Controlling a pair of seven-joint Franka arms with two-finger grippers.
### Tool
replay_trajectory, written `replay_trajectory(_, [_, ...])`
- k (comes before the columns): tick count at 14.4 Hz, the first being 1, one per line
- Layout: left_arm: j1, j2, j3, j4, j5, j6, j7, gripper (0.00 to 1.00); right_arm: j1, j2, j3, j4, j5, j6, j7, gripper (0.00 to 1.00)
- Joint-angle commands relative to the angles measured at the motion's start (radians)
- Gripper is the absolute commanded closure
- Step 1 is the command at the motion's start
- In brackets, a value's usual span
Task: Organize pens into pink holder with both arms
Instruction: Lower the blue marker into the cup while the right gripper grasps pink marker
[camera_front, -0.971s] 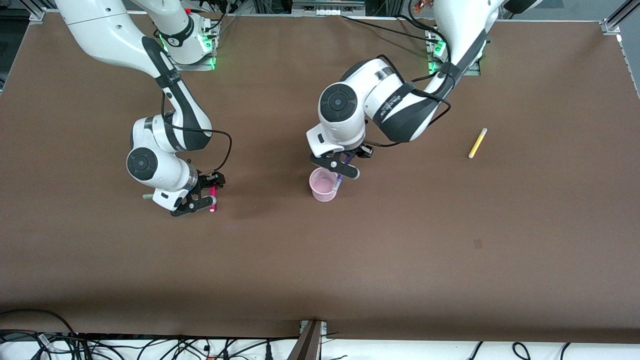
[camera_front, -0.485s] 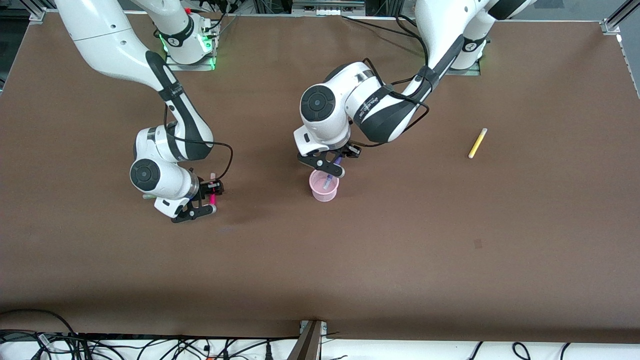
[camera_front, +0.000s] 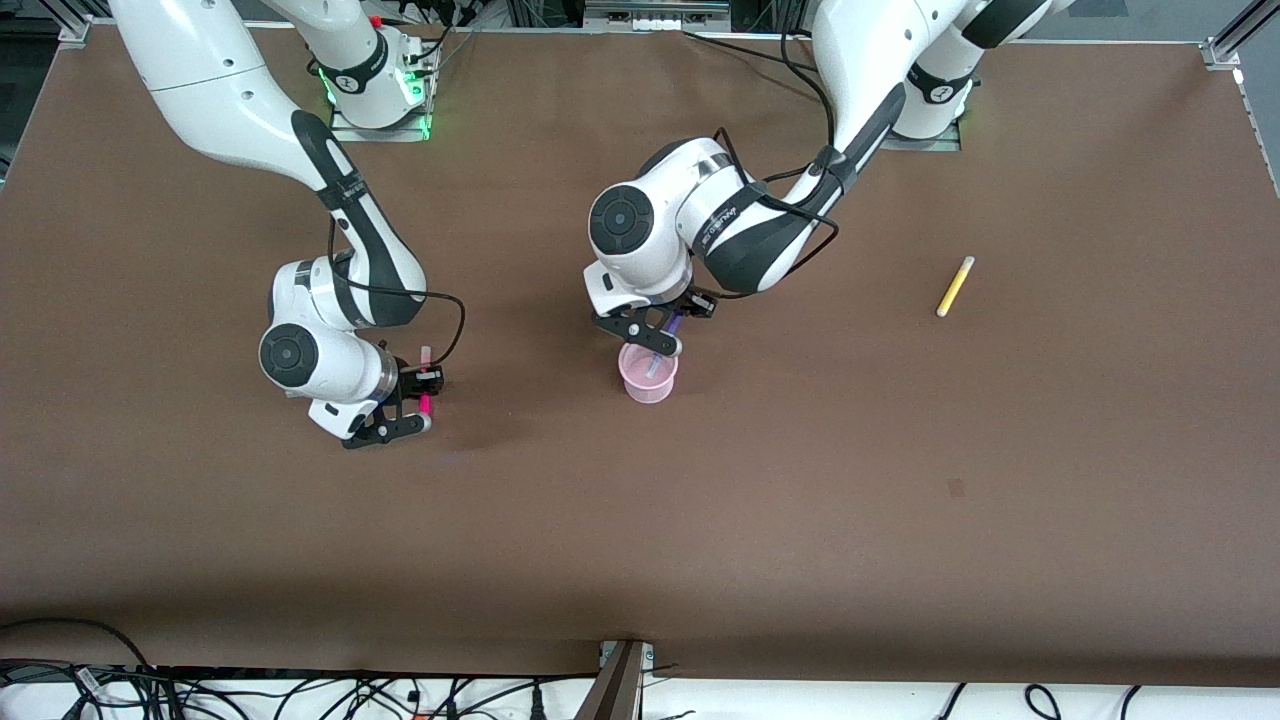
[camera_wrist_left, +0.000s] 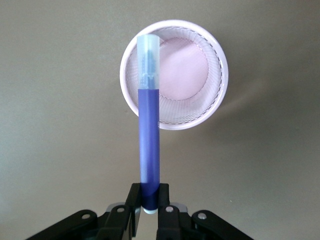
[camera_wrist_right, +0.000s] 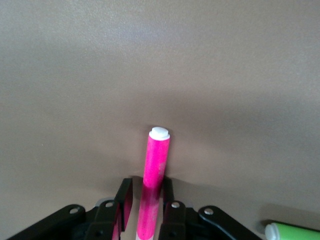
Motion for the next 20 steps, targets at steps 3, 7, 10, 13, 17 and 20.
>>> replay_trajectory(3, [-0.032,0.060,0.020,0.105,0.027,-0.019,-0.014,1.00,-0.009,0.014,0.002,0.014,0.019,0.009,0.008,1.00])
replay_trajectory(7, [-0.061,0.068,0.045,0.116,0.027,-0.022,-0.015,1.00,-0.008,-0.015,0.002,0.017,0.010,0.004,-0.026,1.00])
replay_trajectory(10, [-0.061,0.068,0.046,0.113,0.027,-0.024,-0.015,1.00,-0.008,-0.086,0.002,0.011,0.011,-0.002,-0.107,1.00])
replay_trajectory(13, [-0.061,0.063,0.046,0.113,0.027,-0.033,-0.015,1.00,-0.008,-0.162,0.001,0.011,0.013,-0.052,-0.225,1.00])
replay_trajectory(17, [-0.061,0.063,0.046,0.112,0.027,-0.035,-0.015,0.97,-0.008,-0.267,0.001,0.009,0.013,-0.083,-0.305,1.00])
replay_trajectory(20, [-0.061,0.062,0.046,0.112,0.024,-0.036,-0.015,0.92,-0.008,-0.321,0.002,0.009,0.010,-0.098,-0.321,1.00])
